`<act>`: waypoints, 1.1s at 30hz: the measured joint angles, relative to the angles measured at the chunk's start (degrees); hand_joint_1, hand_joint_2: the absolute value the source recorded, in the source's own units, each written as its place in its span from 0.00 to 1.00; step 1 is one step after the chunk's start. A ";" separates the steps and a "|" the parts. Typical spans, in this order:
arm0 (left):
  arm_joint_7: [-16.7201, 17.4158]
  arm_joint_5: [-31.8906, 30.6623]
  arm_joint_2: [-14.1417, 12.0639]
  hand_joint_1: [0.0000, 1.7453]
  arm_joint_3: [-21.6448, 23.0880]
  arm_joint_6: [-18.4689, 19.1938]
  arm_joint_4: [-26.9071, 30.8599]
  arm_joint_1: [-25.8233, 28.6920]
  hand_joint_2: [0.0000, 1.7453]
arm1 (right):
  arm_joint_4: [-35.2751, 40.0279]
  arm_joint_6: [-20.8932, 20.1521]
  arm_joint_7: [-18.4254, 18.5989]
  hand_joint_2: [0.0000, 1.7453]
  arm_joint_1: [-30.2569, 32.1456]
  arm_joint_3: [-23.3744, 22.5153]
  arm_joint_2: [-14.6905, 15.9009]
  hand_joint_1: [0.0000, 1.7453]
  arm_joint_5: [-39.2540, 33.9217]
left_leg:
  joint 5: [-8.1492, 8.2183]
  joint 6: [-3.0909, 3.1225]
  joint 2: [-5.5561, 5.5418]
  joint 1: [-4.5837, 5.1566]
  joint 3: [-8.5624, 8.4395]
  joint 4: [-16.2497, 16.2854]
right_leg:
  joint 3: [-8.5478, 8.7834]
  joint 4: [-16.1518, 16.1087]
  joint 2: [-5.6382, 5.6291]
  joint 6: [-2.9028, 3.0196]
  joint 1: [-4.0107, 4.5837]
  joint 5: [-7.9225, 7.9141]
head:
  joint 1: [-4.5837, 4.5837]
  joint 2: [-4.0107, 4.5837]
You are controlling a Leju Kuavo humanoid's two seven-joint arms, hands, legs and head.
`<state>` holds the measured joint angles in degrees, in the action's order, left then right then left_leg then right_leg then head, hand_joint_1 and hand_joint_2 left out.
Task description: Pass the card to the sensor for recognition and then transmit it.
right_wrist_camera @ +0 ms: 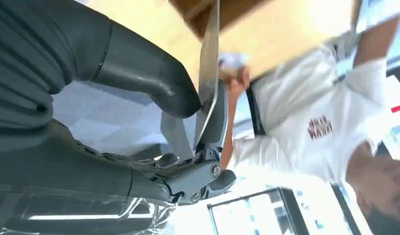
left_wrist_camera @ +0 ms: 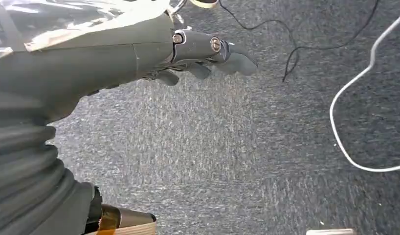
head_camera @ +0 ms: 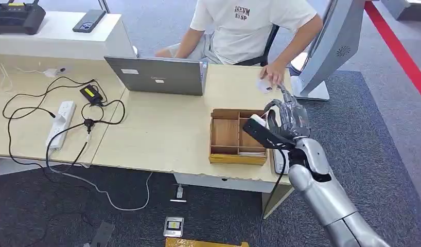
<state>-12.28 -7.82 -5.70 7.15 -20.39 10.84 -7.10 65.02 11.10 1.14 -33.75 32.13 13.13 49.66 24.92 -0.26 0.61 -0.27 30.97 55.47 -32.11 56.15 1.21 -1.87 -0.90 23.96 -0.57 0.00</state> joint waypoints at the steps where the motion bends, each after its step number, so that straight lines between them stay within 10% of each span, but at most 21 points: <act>1: -0.20 0.00 0.00 0.00 0.15 0.00 0.00 0.00 1.00 | 0.85 -0.15 -0.04 1.00 -0.33 -0.70 0.33 1.00 -0.20 | 0.00 0.00 0.00 0.00 0.00 0.00 | 0.00 0.00 0.00 0.00 0.00 0.00 | 0.00 0.00; 11: -1.38 -1.27 -0.31 0.00 1.92 0.81 0.04 -0.03 1.00 | 2.35 -1.13 -4.02 1.00 -4.77 -4.46 2.03 1.00 -0.88 | 0.00 0.00 -0.01 0.00 0.03 -0.01 | -0.02 0.01 -0.01 0.01 0.00 -0.01 | 0.00 0.00; 18: 0.13 -3.11 -1.55 0.00 4.70 2.91 0.52 -1.73 1.00 | -12.27 -0.46 -10.30 1.00 -17.58 -3.87 -0.20 1.00 -2.49 | -0.16 -0.03 -0.05 -0.01 0.13 -0.01 | -0.05 0.05 0.00 -0.01 0.00 -0.09 | -0.07 0.00; 33: 1.51 -2.60 -2.08 0.00 9.36 2.54 1.46 -3.17 1.00 | -35.75 0.79 -8.33 1.00 -29.73 -1.25 -8.89 1.00 2.32 | -0.17 -0.01 -0.05 -0.02 0.14 -0.01 | -0.07 0.04 0.00 -0.02 0.02 -0.11 | -0.07 0.00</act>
<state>-10.78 -10.43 -7.78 16.50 -17.86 12.31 -10.27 29.27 11.89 -7.19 -63.48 30.88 4.24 51.98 24.75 -0.27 0.56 -0.29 31.11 55.46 -32.18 56.19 1.21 -1.88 -0.89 23.86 -0.63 0.00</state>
